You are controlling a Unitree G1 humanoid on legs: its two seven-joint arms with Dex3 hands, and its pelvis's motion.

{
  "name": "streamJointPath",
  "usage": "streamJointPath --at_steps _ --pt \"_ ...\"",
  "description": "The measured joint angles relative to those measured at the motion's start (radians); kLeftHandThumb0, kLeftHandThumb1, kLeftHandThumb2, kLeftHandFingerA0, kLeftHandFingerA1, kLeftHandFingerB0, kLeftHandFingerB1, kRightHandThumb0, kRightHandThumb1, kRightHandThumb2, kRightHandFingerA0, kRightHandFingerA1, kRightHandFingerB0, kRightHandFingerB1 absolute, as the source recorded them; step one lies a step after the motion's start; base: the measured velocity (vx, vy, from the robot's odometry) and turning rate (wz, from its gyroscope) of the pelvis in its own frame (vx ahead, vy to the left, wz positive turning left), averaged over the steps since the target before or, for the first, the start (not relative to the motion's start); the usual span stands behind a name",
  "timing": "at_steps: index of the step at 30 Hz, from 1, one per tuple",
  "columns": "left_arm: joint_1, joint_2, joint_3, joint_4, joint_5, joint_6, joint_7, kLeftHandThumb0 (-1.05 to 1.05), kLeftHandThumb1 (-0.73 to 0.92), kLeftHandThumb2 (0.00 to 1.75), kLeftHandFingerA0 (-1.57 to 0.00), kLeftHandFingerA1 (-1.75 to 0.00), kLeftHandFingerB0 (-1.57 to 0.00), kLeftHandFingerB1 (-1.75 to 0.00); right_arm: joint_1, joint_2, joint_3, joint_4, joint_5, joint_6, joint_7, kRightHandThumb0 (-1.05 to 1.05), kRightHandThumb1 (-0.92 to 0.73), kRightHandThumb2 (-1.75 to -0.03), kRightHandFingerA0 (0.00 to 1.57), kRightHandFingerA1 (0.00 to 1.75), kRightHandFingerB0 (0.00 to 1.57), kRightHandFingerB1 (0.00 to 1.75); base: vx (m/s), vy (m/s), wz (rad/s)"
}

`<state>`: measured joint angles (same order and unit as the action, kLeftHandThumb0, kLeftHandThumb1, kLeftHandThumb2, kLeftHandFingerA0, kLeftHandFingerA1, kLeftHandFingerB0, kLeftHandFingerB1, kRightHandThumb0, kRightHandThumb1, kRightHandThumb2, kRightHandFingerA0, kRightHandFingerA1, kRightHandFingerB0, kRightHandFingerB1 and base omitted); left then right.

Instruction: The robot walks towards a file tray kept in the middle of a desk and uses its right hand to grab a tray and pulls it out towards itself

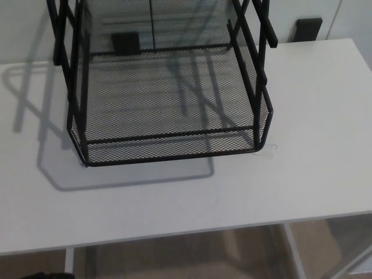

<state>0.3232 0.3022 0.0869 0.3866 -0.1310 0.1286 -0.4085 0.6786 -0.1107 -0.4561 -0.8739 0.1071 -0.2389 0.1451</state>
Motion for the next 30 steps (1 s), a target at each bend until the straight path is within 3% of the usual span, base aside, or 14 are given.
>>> streamJointPath --at_steps 2,3,6,7,14,19,20,21,22,23,26,27,28,30 --pt "0.012 -0.001 -0.006 0.000 0.000 0.000 -0.003 -0.38 0.47 0.54 -0.62 -0.42 -0.57 -0.40 -0.068 -0.032 -0.008 -0.023 0.000 0.000 -0.015 -0.68 -0.57 -0.61 0.34 0.64 0.35 0.48 0.00 0.000 0.00" --pt "0.017 -0.001 -0.007 0.000 0.000 0.000 -0.004 -0.40 0.47 0.54 -0.63 -0.41 -0.58 -0.40 -0.096 -0.045 -0.008 -0.029 -0.001 0.001 -0.019 -0.69 -0.46 -0.87 0.31 0.65 0.25 0.53 0.00 0.000 0.00" --pt "0.039 -0.001 -0.018 0.000 0.000 0.000 -0.006 -0.41 0.46 0.55 -0.65 -0.42 -0.59 -0.40 -0.235 -0.114 0.000 -0.047 -0.007 0.020 -0.024 -0.73 -0.46 -0.86 0.30 0.67 0.25 0.56 0.00 0.000 0.00" --pt "0.046 -0.001 -0.023 0.000 0.000 0.000 -0.007 -0.43 0.47 0.55 -0.65 -0.42 -0.58 -0.40 -0.281 -0.138 0.008 -0.053 -0.013 0.030 -0.024 -0.74 -0.60 -0.59 0.26 0.69 0.28 0.55 0.00 0.000 0.00" --pt "0.077 -0.001 -0.045 -0.015 0.002 0.000 -0.012 -0.40 0.48 0.55 -0.63 -0.42 -0.57 -0.40 -0.551 -0.258 0.138 -0.080 -0.089 0.126 0.003 -0.77 -0.46 -0.84 0.14 0.57 0.24 0.50 0.00 0.000 0.00" --pt "0.083 -0.001 -0.055 -0.021 0.004 0.000 -0.013 -0.39 0.48 0.55 -0.63 -0.42 -0.58 -0.40 -0.686 -0.268 0.261 -0.069 -0.164 0.170 0.032 -0.81 -0.47 -0.85 0.13 0.53 0.20 0.45 0.00 0.000 0.00" --pt "0.083 -0.001 -0.056 -0.022 0.004 0.000 -0.013 -0.42 0.49 0.55 -0.64 -0.42 -0.59 -0.40 -0.703 -0.267 0.279 -0.065 -0.178 0.175 0.036 -0.82 -0.58 -0.59 0.15 0.48 0.26 0.36 0.00 0.000 0.00" --pt "0.084 -0.001 -0.057 -0.022 0.005 0.000 -0.013 -0.40 0.39 0.80 -0.61 -0.59 -0.47 -0.52 -0.723 -0.266 0.301 -0.059 -0.192 0.180 0.042 -0.82 -0.47 -0.85 0.10 0.52 0.20 0.44 0.00 0.000 0.00" --pt "0.084 -0.001 -0.059 -0.023 0.005 0.000 -0.014 -0.40 0.39 0.80 -0.61 -0.59 -0.47 -0.52 -0.742 -0.264 0.324 -0.052 -0.208 0.186 0.046 -0.82 -0.47 -0.85 0.10 0.52 0.20 0.44 0.00 0.000 0.00" --pt "0.084 -0.001 -0.060 -0.023 0.005 0.000 -0.014 -0.42 0.48 0.55 -0.67 -0.42 -0.60 -0.40 -0.764 -0.260 0.349 -0.043 -0.226 0.192 0.052 -0.82 -0.46 -0.84 0.09 0.52 0.20 0.43 0.00 0.000 0.00" --pt "0.083 -0.001 -0.063 -0.025 0.005 0.000 -0.014 -0.42 0.48 0.55 -0.67 -0.42 -0.59 -0.40 -0.806 -0.248 0.405 -0.023 -0.265 0.204 0.063 -0.81 -0.45 -0.83 0.08 0.50 0.19 0.42 0.00 0.000 0.00" --pt "0.083 -0.001 -0.065 -0.027 0.005 0.000 -0.014 -0.43 0.49 0.56 -0.66 -0.42 -0.58 -0.40 -0.825 -0.242 0.435 -0.010 -0.286 0.209 0.069 -0.83 -0.54 -0.58 0.09 0.44 0.24 0.32 0.00 0.000 0.00" --pt "0.083 -0.001 -0.067 -0.028 0.005 0.000 -0.014 -0.42 0.48 0.56 -0.66 -0.42 -0.58 -0.40 -0.838 -0.238 0.453 -0.001 -0.300 0.213 0.073 -0.81 -0.44 -0.82 0.09 0.49 0.20 0.40 0.00 0.000 0.00" --pt "0.083 -0.001 -0.069 -0.029 0.005 0.000 -0.014 -0.44 0.47 0.55 -0.66 -0.42 -0.58 -0.40 -0.859 -0.230 0.490 0.018 -0.327 0.221 0.079 -0.80 -0.44 -0.81 0.09 0.47 0.19 0.39 0.00 0.000 0.00"
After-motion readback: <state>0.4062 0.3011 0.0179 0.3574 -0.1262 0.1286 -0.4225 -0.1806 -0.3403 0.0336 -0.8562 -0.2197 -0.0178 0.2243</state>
